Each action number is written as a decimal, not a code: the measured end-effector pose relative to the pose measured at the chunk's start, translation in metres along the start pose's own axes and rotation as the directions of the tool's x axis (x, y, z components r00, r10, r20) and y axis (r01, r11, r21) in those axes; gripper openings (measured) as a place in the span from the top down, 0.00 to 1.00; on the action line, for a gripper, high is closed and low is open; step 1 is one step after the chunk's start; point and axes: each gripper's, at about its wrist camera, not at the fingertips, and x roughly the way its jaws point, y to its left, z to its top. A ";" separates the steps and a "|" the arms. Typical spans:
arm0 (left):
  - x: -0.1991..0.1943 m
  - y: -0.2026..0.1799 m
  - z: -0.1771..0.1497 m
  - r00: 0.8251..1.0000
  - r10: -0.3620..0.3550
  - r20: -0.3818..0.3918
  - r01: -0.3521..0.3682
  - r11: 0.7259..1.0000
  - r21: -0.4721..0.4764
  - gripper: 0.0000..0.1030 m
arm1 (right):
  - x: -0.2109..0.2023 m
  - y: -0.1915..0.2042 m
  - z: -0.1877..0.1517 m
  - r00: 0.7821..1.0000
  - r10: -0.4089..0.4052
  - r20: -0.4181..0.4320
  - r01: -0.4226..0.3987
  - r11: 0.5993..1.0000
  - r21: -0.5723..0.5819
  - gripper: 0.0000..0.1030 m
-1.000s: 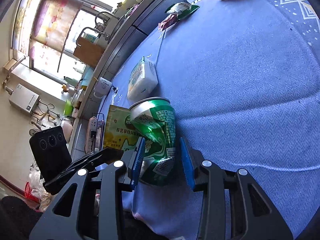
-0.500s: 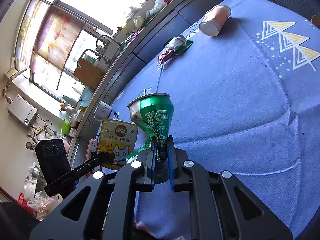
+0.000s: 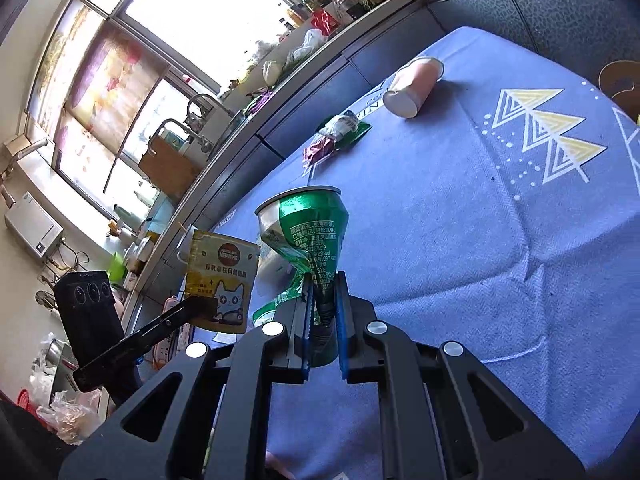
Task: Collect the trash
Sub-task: 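Carry the wrapper and can over the beige bin and open both grippers, then move both tools back from the bin toward the table, then close the left gripper on the white-blue tissue pack, then grasp the green-white snack bag with right while left holds the tissue pack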
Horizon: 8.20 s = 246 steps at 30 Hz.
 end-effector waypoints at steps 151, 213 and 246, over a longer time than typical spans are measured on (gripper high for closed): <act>0.027 -0.101 0.066 0.970 0.028 0.243 -0.075 0.979 0.188 0.20 | -0.104 0.047 -0.043 0.729 -0.437 0.527 0.447 0.887 0.119 0.13; 0.075 0.125 0.042 0.925 0.374 -0.065 -0.379 0.900 -0.218 0.39 | 0.207 0.071 0.135 0.927 -0.368 0.069 0.360 0.823 -0.440 0.41; 0.053 0.079 0.017 0.960 0.269 -0.073 -0.278 0.946 -0.170 0.39 | 0.096 0.053 -0.015 0.940 -0.306 -0.148 0.210 0.866 -0.454 0.26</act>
